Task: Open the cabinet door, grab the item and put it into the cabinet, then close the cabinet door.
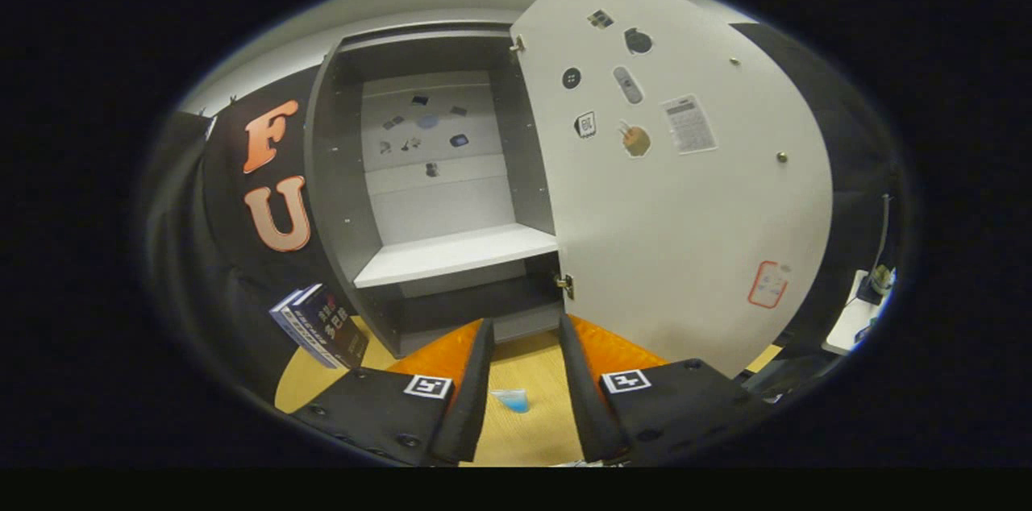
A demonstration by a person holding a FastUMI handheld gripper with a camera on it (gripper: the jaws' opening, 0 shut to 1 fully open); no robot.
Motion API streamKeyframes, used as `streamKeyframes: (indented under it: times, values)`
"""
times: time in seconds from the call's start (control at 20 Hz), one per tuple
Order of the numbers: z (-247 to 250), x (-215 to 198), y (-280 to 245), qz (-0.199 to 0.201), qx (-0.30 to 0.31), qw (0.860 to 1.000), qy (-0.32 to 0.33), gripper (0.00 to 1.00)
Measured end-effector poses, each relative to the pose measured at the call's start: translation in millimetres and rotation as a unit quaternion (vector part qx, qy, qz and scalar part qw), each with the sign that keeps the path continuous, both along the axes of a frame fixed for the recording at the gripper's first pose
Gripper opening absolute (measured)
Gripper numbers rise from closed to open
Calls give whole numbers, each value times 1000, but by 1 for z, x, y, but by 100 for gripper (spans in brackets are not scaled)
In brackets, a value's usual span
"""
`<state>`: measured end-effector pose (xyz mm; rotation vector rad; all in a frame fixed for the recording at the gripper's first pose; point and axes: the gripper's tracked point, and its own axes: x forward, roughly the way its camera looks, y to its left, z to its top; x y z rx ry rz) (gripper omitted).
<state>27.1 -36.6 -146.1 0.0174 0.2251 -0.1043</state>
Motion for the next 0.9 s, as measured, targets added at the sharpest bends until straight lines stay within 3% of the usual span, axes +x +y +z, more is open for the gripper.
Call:
streamKeyframes:
  times: [0.1,0.2,0.3,0.4,0.9]
  values:
    - [-21,13,5,11,2,1000,17,58]
    - [-43,24,6,15,-1,999,29,78]
    - [-69,31,9,19,-2,999,48,78]
    - [-97,36,12,23,-6,997,70,90]
    - [-218,47,8,46,-59,984,163,97]
